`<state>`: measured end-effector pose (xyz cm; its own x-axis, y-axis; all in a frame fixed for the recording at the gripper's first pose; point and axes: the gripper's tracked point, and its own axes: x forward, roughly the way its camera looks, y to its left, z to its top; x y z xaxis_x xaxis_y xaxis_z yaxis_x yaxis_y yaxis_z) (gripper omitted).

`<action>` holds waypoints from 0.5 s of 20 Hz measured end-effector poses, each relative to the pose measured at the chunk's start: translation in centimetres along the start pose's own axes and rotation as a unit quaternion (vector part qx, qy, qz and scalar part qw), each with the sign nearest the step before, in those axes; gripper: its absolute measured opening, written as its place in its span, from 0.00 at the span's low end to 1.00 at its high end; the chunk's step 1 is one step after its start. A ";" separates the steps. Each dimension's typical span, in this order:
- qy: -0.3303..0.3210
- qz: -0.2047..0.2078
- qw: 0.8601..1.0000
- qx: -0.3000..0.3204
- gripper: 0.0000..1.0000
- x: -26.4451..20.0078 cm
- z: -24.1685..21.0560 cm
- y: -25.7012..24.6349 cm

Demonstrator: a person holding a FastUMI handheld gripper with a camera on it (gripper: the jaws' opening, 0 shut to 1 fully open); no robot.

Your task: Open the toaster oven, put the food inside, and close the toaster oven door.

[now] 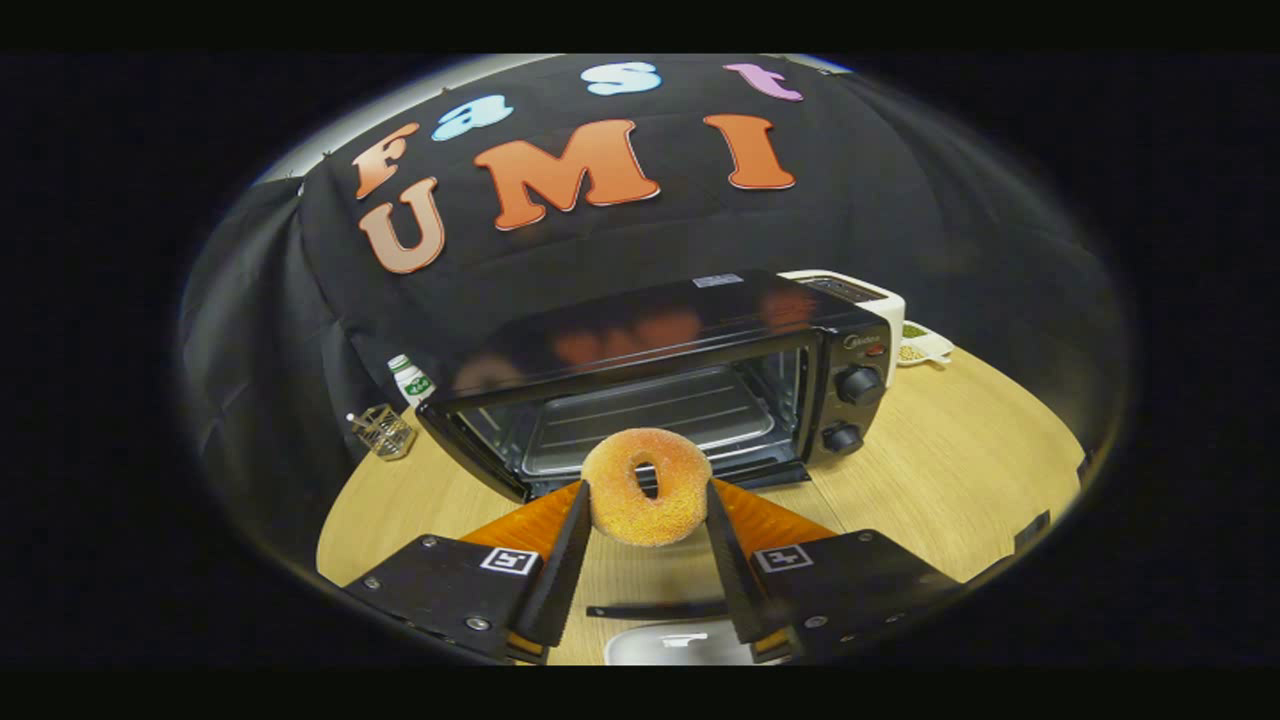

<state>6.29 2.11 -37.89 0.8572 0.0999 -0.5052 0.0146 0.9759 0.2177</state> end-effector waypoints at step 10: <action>0.004 0.043 0.986 0.163 0.64 6.8 1.8 1.9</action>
<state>13.02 4.26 -39.44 0.8588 0.1813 -0.4791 0.1082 0.8500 0.5155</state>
